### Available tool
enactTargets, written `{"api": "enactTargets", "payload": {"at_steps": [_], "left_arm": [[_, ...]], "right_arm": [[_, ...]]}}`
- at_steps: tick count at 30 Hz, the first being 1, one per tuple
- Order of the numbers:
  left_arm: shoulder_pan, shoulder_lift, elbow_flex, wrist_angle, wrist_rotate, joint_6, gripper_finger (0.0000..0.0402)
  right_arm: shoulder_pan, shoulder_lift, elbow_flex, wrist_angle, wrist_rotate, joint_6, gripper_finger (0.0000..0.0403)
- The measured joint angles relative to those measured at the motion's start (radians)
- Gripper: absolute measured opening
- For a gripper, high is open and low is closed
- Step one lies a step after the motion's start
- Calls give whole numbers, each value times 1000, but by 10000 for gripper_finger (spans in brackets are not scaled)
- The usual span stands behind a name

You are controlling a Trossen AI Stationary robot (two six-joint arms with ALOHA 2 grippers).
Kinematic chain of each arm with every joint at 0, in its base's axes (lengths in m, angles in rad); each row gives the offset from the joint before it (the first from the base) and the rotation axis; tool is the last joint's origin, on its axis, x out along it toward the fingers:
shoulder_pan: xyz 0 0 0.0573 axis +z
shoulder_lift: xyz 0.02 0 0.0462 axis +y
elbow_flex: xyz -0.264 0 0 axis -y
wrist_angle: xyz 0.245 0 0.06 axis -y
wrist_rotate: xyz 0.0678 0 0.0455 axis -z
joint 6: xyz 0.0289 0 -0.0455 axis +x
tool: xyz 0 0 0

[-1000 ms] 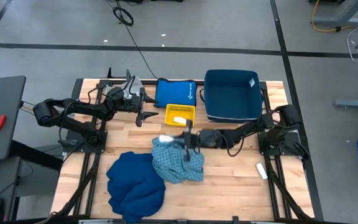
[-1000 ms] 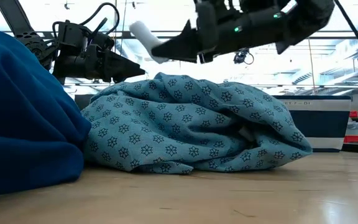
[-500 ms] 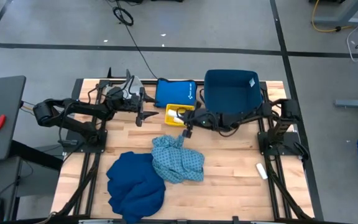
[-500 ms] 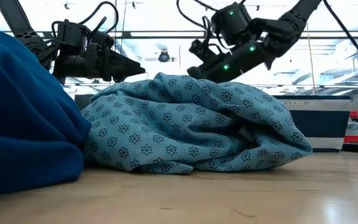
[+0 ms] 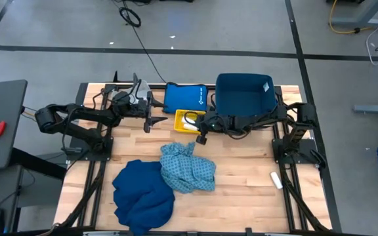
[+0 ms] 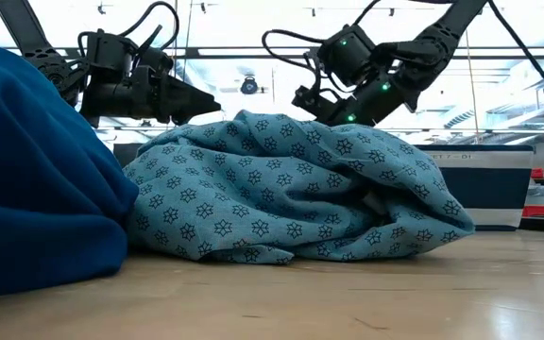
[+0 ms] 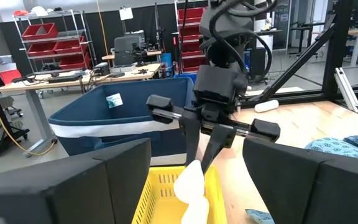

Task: Pick & place medical supplies in basket/bin
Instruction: Put the bottom white rolled gauze into the yellow bin, then put the white rolled gauze into the yellow bin

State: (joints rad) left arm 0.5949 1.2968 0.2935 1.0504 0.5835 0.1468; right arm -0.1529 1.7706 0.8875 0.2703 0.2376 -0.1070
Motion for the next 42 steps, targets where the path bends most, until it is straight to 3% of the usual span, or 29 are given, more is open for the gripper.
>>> {"api": "enactTargets", "payload": {"at_steps": [10,20,34,37,42], "left_arm": [[0,0,0,2,0,3,259],[0,0,0,1,0,3,259],[0,0,0,1,-3,8,259],[0,0,0,1,-7,9,259],[0,0,0,0,-7,9,259]], "right_arm": [[-8,0,0,-60,-13,24,32],[-7,0,0,-58,-7,-7,144],[66,0,35,15,-4,-127,215],[104,0,85,-72,13,-128,221],[201,0,207,-348,151,-89,224]]}}
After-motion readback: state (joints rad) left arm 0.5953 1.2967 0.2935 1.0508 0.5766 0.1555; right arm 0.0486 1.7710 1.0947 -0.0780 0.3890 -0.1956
